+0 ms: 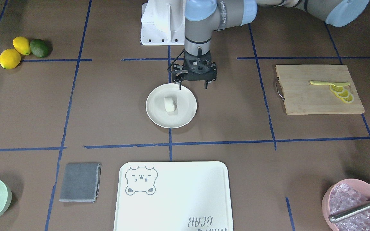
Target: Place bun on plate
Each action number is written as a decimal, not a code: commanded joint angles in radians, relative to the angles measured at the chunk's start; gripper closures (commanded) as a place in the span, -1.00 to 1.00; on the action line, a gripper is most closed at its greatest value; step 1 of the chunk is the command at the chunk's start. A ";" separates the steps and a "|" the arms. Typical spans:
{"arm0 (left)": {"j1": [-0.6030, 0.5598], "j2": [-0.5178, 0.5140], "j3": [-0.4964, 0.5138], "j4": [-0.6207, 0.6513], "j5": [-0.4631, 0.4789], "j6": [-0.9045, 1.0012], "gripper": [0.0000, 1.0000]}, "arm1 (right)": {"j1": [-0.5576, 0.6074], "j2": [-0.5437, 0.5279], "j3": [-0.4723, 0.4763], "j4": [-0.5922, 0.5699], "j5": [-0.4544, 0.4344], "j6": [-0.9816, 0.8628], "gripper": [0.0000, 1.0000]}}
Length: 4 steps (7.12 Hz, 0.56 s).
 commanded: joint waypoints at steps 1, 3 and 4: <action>-0.168 0.173 -0.158 0.058 -0.145 0.240 -0.98 | 0.001 0.027 -0.001 -0.009 0.000 0.001 -0.99; -0.361 0.303 -0.163 0.060 -0.300 0.488 -0.98 | 0.001 0.050 -0.008 -0.012 0.000 0.007 -0.99; -0.453 0.374 -0.161 0.060 -0.348 0.628 -0.98 | 0.001 0.062 -0.016 -0.014 0.001 0.026 -0.99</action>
